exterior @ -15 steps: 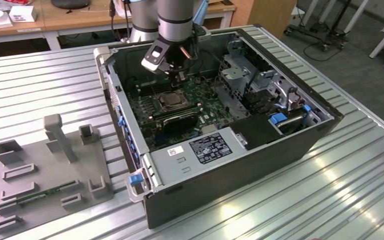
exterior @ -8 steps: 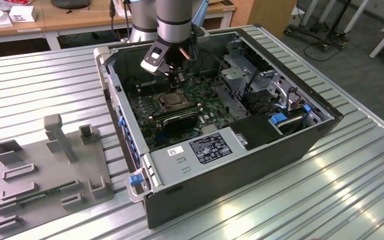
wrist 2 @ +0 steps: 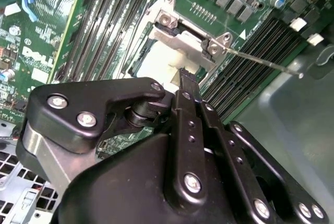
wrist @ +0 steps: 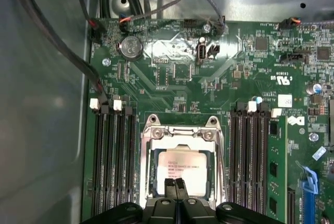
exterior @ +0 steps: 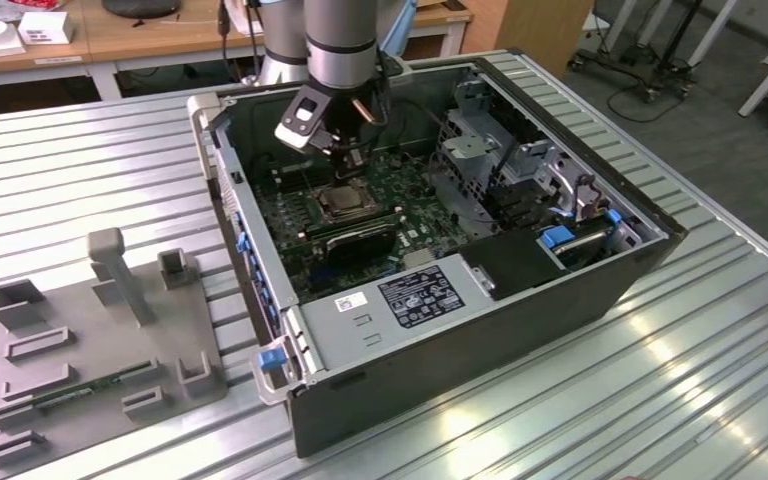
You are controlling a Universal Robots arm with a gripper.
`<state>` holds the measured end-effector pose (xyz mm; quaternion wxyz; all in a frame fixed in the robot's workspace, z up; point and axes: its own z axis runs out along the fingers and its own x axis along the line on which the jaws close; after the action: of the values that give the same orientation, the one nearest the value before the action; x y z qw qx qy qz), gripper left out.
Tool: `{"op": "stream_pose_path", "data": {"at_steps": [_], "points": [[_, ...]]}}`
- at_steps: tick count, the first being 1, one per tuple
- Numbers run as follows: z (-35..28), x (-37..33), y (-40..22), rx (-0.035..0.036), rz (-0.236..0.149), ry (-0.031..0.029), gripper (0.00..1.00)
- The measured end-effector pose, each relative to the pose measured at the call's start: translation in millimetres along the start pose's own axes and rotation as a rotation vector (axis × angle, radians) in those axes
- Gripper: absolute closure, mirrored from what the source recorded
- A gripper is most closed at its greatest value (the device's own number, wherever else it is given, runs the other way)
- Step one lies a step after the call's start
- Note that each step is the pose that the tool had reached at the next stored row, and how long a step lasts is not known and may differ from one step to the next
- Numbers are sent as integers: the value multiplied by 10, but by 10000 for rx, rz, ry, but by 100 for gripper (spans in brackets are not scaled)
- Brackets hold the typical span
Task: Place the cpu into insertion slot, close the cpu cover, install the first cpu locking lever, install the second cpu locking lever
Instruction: 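Close the cpu cover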
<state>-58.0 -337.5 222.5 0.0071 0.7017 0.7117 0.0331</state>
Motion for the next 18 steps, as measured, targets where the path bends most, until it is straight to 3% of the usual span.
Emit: {"op": "stream_pose_path", "data": {"at_steps": [10, 18], "points": [[3, 0, -12, 3, -65, 3, 89], [12, 0, -13, 50, -1387, 79, 89]]}}
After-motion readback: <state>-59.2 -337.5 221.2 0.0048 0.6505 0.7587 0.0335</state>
